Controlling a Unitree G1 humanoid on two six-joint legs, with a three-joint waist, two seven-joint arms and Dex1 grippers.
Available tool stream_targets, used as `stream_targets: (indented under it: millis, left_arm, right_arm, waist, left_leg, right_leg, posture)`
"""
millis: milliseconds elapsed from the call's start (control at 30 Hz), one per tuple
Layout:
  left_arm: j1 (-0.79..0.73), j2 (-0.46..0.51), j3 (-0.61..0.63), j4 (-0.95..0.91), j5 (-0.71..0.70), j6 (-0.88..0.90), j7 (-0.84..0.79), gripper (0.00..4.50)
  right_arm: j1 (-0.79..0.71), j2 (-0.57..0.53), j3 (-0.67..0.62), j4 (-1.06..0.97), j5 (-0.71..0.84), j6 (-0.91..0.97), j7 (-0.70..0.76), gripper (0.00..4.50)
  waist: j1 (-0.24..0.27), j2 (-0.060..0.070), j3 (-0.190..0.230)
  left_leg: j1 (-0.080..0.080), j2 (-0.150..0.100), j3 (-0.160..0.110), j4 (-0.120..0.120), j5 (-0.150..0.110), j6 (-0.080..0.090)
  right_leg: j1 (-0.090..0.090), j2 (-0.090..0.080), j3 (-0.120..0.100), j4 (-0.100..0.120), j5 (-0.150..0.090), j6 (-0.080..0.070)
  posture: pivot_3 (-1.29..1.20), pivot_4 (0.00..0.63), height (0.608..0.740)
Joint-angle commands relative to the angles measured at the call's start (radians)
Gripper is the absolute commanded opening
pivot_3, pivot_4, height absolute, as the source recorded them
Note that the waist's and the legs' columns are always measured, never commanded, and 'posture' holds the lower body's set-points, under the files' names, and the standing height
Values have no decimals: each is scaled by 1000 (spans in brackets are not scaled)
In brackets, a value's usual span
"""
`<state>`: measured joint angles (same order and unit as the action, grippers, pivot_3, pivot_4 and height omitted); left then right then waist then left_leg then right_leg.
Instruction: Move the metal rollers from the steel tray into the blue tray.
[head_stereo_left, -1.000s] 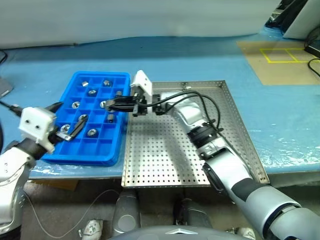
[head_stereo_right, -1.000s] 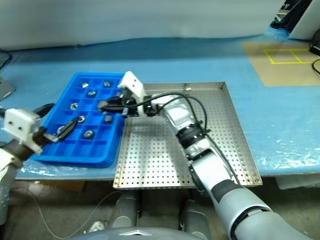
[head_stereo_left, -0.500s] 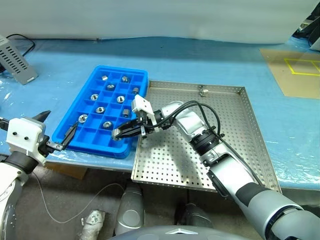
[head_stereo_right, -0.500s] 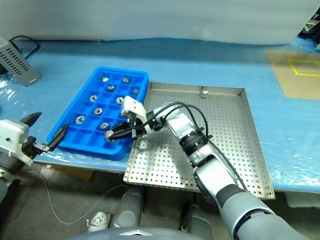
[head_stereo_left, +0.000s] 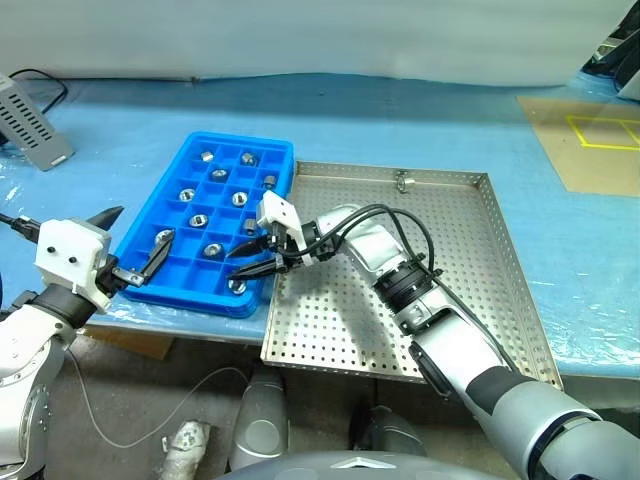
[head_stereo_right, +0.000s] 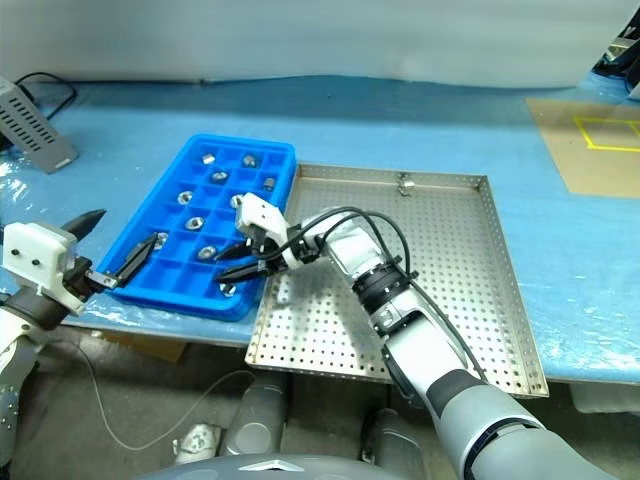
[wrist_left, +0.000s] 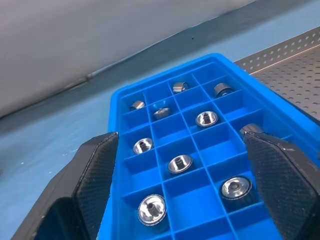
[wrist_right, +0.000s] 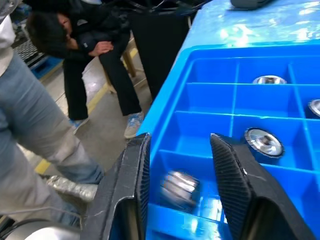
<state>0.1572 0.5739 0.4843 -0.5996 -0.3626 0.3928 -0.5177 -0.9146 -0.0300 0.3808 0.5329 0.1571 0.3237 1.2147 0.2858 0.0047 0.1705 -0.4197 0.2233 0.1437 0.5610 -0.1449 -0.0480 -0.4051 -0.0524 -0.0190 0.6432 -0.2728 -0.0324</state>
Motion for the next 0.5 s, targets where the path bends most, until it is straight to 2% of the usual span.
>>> stream_targets:
  millis: [33, 200, 333, 500]
  left_arm:
    - [-47, 22, -29, 32, -1, -24, -15, 4271]
    - [-171, 24, -147, 135, 30, -56, -37, 4271]
    - [-294, 4, -252, 241, 44, -98, -73, 4271]
    - [-424, -34, -363, 399, 82, -178, -120, 4271]
  right_arm:
    - [-25, -7, -52, -46, 23, 5, -23, 1974]
    - [-27, -50, -140, -102, 40, 28, -109, 1974]
    - [45, -152, -203, -222, 40, 70, -169, 1974]
    - [140, -247, -232, -229, -20, 38, -288, 1974]
  waist:
    - [-2, 0, 0]
    - [-15, 0, 0]
    - [-35, -1, -1]
    - [-89, -2, -2]
  left_leg:
    - [0, 0, 0, 0, 1, -2]
    - [0, 0, 0, 1, 2, -3]
    - [0, -1, 0, 4, 3, -4]
    - [0, -2, 1, 5, 3, -4]
  right_leg:
    - [0, 0, 0, 0, 0, 0]
    - [1, 0, 0, 1, 0, 0]
    - [1, 0, -1, 3, 1, 2]
    - [3, 0, 0, 5, 2, 3]
  posture:
    - [393, 150, 740]
    - [289, 150, 740]
    - [195, 150, 740]
    - [76, 150, 740]
